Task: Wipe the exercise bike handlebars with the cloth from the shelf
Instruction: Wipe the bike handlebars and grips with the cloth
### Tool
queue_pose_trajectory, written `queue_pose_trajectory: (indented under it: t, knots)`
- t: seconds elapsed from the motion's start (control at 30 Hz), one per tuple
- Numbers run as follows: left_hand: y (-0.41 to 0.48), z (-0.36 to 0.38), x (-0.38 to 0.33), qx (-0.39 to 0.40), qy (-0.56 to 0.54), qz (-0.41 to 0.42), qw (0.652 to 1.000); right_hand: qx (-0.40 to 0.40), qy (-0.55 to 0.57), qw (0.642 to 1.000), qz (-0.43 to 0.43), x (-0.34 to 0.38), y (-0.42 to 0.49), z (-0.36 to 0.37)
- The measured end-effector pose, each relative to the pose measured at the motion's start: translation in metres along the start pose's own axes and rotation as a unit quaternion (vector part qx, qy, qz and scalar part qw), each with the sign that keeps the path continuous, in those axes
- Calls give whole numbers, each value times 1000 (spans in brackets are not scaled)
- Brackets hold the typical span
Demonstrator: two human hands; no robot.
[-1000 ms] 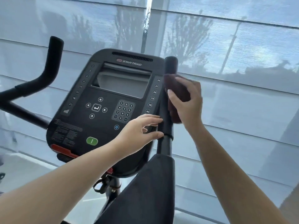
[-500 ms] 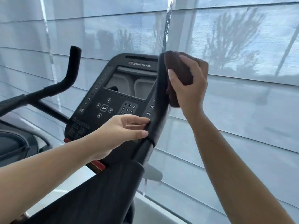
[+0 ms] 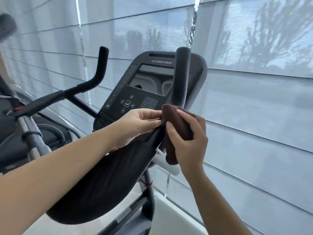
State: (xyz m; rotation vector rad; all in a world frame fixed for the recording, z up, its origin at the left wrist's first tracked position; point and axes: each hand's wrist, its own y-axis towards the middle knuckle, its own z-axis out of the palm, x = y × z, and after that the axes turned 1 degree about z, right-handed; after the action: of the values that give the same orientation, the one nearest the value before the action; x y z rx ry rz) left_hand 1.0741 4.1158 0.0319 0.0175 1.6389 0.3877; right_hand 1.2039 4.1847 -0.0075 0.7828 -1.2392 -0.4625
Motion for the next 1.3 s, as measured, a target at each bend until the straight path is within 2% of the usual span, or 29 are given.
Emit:
queue_pose_trajectory:
  t: [0.13, 0.27, 0.4, 0.5, 0.63, 0.87, 0.97, 1.1, 1.2, 1.3]
  knots:
    - [-2, 2, -1, -53, 32, -21, 998, -46, -27, 999, 11, -2, 37, 6]
    - [-5, 8, -6, -66, 7, -25, 997, -62, 10, 997, 41, -5, 5, 17]
    - [-4, 16, -15, -85, 32, -37, 995, 6, 11, 1000, -24, -3, -41, 10]
    - [-4, 22, -21, -110, 92, -44, 989, 78, 8, 994, -71, -6, -35, -3]
    - [-6, 27, -21, -112, 95, -54, 988, 89, 16, 986, -140, -22, 11, -19]
    - [-3, 38, -26, -208, 154, -87, 962, 36, 44, 977, -205, -23, 153, 10]
    - [-3, 43, -26, -228, 192, -92, 950, 40, 79, 975, -204, -29, 165, 19]
    - [0, 56, -24, -299, 232, -81, 922, 49, 123, 975, -177, -63, 111, 8]
    - [1, 66, -19, -336, 267, -57, 901, 81, 154, 973, -150, -80, 68, -6]
    - [1, 72, -14, -354, 309, -37, 882, 112, 188, 968, -125, -74, 78, -14]
